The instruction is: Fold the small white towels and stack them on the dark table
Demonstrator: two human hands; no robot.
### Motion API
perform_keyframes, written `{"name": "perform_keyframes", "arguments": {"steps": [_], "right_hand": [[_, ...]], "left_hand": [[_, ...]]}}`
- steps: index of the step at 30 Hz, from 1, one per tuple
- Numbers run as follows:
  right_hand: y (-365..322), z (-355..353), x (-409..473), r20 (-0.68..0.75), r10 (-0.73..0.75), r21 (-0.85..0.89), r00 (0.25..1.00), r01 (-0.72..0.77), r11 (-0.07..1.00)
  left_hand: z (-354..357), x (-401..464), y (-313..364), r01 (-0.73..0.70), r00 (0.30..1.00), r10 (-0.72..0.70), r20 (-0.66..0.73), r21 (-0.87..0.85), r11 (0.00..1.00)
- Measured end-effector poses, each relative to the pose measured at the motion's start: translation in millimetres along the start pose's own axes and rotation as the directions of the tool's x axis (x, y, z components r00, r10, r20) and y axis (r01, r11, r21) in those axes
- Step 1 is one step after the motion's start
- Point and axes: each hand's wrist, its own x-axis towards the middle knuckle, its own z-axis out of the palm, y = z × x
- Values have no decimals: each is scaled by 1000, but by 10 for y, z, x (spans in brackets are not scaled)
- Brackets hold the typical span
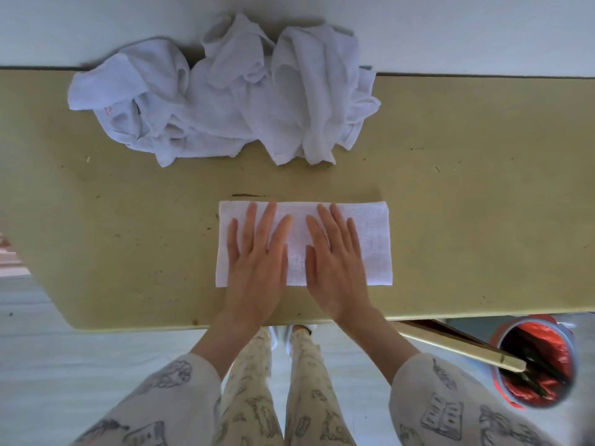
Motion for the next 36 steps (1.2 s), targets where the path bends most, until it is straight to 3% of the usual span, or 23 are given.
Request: {"name": "perform_keyframes", "arguments": {"steps": [6, 13, 18, 20, 22, 25, 28, 30, 34, 36], "right_hand": [[316, 70, 21, 121, 5, -193, 993, 19, 981], [408, 35, 22, 163, 77, -286, 984, -28, 958], [373, -9, 47, 238, 105, -309, 966, -27, 951], [372, -23, 48, 255, 103, -292, 961, -25, 956], [357, -53, 65, 250, 87, -258, 964, -20, 966], [241, -55, 135, 218, 29, -206, 975, 17, 978], [67, 37, 160, 228, -4, -198, 974, 51, 979], [18, 105, 145, 245, 11, -221, 970, 45, 974], [31, 163, 129, 234, 18, -256, 972, 44, 966], [23, 158, 124, 220, 14, -255, 975, 44, 966]], "left_hand": [[151, 3, -131, 117, 989, -125, 79, 98, 988], [130, 11, -141, 181, 978, -187, 92, 75, 981], [0, 30, -188, 230, 966, -212, 149, -120, 966], [-113, 4, -247, 263, 963, -241, 119, -232, 937], [-224, -48, -305, 301, 953, -300, 39, -232, 925], [-330, -32, -331, 466, 875, -481, -55, -168, 869], [-403, 83, -293, 709, 702, -703, 118, -213, 672], [-408, 134, -284, 778, 625, -755, 198, -234, 583], [-434, 220, -269, 816, 578, -761, 295, -223, 533], [-469, 247, -221, 803, 594, -740, 315, -183, 567]]}}
